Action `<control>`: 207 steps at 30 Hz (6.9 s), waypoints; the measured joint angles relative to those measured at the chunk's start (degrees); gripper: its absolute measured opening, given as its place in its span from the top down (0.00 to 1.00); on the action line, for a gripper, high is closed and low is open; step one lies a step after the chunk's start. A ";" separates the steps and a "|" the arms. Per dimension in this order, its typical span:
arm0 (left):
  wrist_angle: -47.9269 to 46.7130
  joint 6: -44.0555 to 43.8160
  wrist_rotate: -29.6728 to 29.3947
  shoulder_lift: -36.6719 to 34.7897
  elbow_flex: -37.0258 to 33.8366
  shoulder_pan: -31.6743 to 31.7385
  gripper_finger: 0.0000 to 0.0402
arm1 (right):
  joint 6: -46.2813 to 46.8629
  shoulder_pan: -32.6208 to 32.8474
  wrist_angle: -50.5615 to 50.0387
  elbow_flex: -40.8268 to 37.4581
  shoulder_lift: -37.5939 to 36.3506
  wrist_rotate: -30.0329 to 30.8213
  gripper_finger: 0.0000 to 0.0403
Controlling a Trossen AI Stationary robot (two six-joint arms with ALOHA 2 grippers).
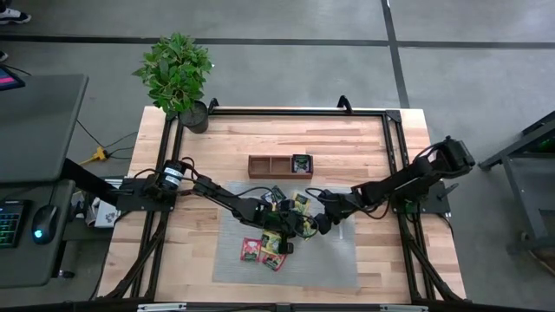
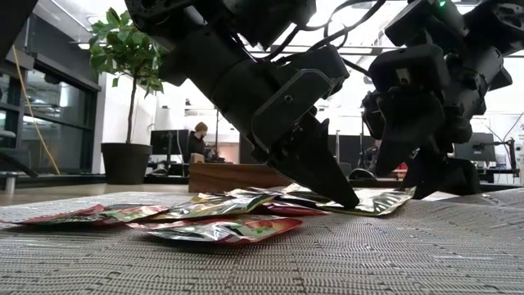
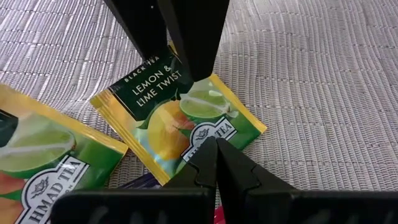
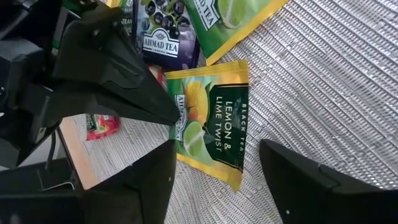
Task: Pick & Place Tea
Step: Put the yellow tea bag into the middle section of the wooden organizer
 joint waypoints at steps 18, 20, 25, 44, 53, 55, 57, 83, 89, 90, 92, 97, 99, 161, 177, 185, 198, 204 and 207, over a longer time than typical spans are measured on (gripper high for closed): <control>0.00 -0.13 0.53 0.00 -0.02 0.00 1.00 | -1.96 -2.13 -0.26 -0.02 0.04 -1.92 0.97; 0.10 -0.13 1.00 0.00 -0.02 0.02 1.00 | -2.14 -2.13 -0.28 -0.02 0.04 -2.01 0.99; 1.12 -0.01 3.15 -0.88 -0.12 0.13 1.00 | -3.17 -2.11 -0.28 -0.02 0.04 -2.12 0.99; 4.77 3.30 16.93 -7.70 -0.13 2.97 1.00 | -4.97 -2.09 -2.63 -0.02 0.00 -0.72 1.00; -8.25 11.33 8.59 -18.66 -0.02 4.20 1.00 | -6.91 -2.04 0.16 -0.02 -0.63 -0.16 1.00; -10.72 12.76 6.84 -20.59 -0.77 4.20 1.00 | -7.72 -2.04 -0.06 0.18 -1.61 0.92 1.00; -9.82 12.99 6.59 -22.49 -2.65 4.20 1.00 | -8.65 -2.04 -0.31 0.20 -3.26 2.04 1.00; 51.57 -6.57 -3.98 -38.82 -53.81 4.15 1.00 | -54.86 -19.58 -48.73 33.35 -16.50 4.82 1.00; 57.70 -8.55 -3.78 -38.82 -57.48 4.15 1.00 | -68.30 -26.16 -53.83 43.54 -9.79 -0.81 1.00; 58.18 -8.52 -3.75 -38.84 -57.48 4.15 1.00 | -70.02 -27.05 -54.54 45.06 -8.51 -1.57 1.00; 58.74 -8.48 -3.33 -38.86 -57.48 4.15 1.00 | -73.40 -28.63 -55.79 47.94 -5.40 -3.05 1.00; 59.88 -8.26 -2.71 -38.86 -57.44 4.15 1.00 | -77.98 -32.01 -57.71 54.27 2.55 -6.23 1.00; 59.83 -8.21 -2.71 -38.84 -57.46 4.15 1.00 | -79.35 -32.97 -58.38 56.28 5.65 -6.91 1.00; 54.57 -7.42 4.90 -38.84 -57.46 4.15 1.00 | -67.92 -29.92 -77.00 61.88 21.79 -15.02 0.53; 44.92 -5.54 5.90 -38.71 -52.69 4.17 1.00 | -62.40 -22.39 -61.09 47.79 21.31 -14.56 0.53; 39.27 -5.49 6.14 -34.95 -44.76 4.15 1.00 | -63.50 -23.74 -54.18 39.14 17.25 -14.53 0.53; 33.48 -8.09 6.76 -21.13 -30.08 4.17 1.00 | -62.99 -23.56 -40.80 29.00 11.33 -13.99 0.53; 30.43 -8.19 9.39 -16.21 -24.57 4.15 1.00 | -63.94 -22.08 -38.57 28.96 11.54 -11.40 0.53; 27.01 -8.32 9.90 -14.60 -22.54 4.15 1.00 | -63.37 -21.85 -38.38 28.96 11.54 -9.88 0.53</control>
